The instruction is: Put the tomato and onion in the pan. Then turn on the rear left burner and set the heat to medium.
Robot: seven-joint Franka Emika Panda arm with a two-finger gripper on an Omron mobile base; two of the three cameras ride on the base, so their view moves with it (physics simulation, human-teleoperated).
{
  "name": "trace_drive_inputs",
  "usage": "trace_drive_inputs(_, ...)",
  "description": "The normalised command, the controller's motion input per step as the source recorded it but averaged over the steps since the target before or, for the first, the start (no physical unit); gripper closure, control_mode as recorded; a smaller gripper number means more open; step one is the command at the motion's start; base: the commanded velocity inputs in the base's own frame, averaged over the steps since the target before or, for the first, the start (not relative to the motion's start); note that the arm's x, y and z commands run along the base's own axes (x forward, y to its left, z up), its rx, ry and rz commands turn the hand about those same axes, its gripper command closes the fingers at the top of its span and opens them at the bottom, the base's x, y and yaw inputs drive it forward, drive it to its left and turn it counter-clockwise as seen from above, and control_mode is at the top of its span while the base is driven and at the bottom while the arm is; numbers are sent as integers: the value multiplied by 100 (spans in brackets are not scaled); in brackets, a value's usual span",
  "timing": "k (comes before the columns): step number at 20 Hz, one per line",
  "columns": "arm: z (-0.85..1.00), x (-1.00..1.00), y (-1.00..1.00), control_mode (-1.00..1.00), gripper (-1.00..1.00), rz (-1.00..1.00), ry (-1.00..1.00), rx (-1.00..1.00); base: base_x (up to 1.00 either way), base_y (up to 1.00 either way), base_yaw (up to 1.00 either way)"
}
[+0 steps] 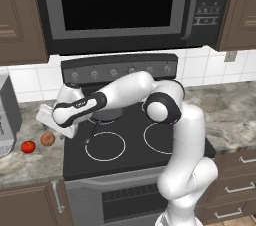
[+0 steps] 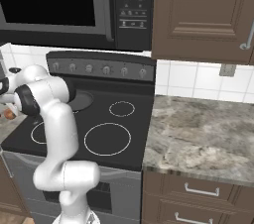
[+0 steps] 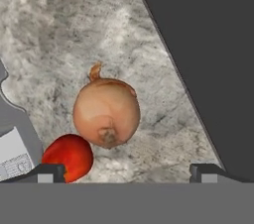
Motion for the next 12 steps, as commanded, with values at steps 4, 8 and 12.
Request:
trace_drive_inputs(4,-16,8,8,-100,-100,0,0,0,0,0,0)
trace_drive_inputs(8,-22,9,4,-100,-100,0,0,0,0,0,0)
trace_drive_inputs(12,-19,10,0,-100,-100,0,0,1,0,0,0)
